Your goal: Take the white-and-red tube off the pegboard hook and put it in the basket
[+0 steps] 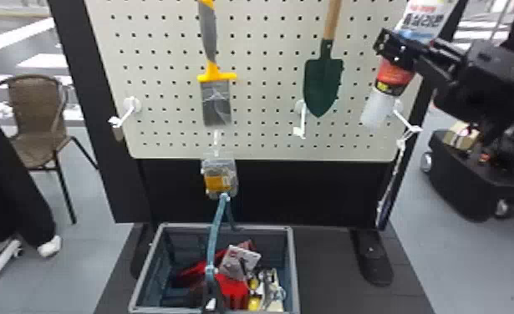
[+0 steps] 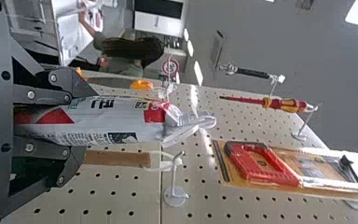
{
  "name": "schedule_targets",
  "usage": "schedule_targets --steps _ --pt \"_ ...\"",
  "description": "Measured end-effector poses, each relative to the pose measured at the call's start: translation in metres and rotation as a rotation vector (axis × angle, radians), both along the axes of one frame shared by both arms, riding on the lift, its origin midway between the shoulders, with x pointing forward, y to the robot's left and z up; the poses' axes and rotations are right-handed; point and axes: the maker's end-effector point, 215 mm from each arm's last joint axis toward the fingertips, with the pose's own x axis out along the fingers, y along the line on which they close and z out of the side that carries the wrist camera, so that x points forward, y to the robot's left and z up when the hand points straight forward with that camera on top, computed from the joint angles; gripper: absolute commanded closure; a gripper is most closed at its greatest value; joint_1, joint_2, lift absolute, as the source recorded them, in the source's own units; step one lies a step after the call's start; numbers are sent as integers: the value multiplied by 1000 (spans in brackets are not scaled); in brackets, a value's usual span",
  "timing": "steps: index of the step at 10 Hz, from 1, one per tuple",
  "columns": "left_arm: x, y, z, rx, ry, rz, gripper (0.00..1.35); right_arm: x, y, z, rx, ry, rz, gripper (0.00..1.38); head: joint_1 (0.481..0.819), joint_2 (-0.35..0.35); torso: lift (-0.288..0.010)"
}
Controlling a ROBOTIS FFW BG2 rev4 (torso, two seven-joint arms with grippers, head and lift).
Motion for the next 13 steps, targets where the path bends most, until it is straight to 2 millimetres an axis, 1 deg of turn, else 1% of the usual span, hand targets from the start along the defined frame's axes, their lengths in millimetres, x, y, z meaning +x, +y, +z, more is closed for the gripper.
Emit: schedule_targets --steps 2,3,4,7,9,13 --pt "4 -2 4 -2 -11 -6 389 8 -1 -23 80 27 -39 1072 549 0 -100" --pt "6 -3 6 -3 -16 -8 389 15 4 -39 106 60 -25 1072 549 0 -100" --pt "7 -4 7 -3 -16 -10 389 22 13 -56 130 100 4 1073 549 0 -100" --pt "7 -6 4 0 -10 -14 389 32 32 -88 184 174 61 1072 549 0 -100" --pt "7 -6 2 8 -4 -17 389 39 46 -113 217 236 117 1072 549 0 -100" --pt "8 -6 2 11 -1 -19 389 45 70 -146 243 319 172 1073 549 0 -100"
